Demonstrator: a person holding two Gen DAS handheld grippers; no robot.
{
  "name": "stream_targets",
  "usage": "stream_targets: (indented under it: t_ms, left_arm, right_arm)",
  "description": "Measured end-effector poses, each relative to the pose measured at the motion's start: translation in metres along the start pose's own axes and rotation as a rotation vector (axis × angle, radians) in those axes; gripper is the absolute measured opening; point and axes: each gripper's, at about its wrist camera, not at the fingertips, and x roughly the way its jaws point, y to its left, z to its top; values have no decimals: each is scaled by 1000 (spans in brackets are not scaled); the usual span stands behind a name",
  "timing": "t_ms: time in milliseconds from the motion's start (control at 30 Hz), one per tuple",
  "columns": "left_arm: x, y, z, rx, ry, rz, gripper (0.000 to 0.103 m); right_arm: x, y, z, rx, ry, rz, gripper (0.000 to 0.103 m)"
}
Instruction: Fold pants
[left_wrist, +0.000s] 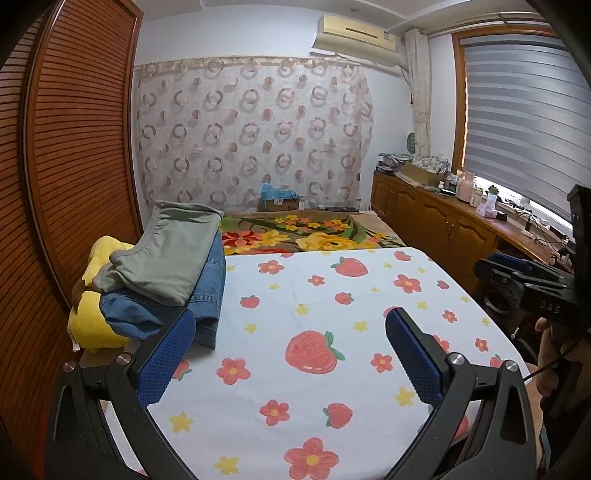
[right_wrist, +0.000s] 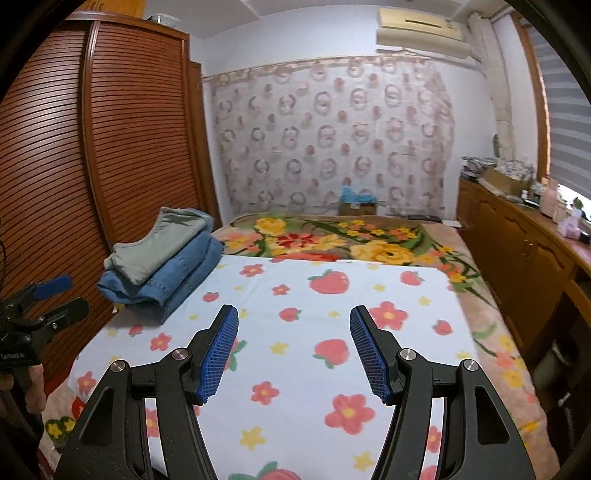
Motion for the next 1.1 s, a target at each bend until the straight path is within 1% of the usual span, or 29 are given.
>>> stream_targets:
  t_ms: [267, 533, 767, 1100]
  left_arm:
    - [-16, -5, 14, 12, -32, -2, 103]
    - [-23, -4, 18, 16, -41, 10, 103]
    - [-24, -3, 17, 14, -41, 12, 103]
    - [-23, -3, 18, 16, -41, 10, 103]
  right_arm:
    - [-28, 26, 4, 4, -45, -60, 65]
    - [-41, 41, -11, 5, -76, -82, 65]
    - [-40, 37, -20, 10, -75, -91, 65]
    - [-37, 27, -13, 12, -72, -93, 65]
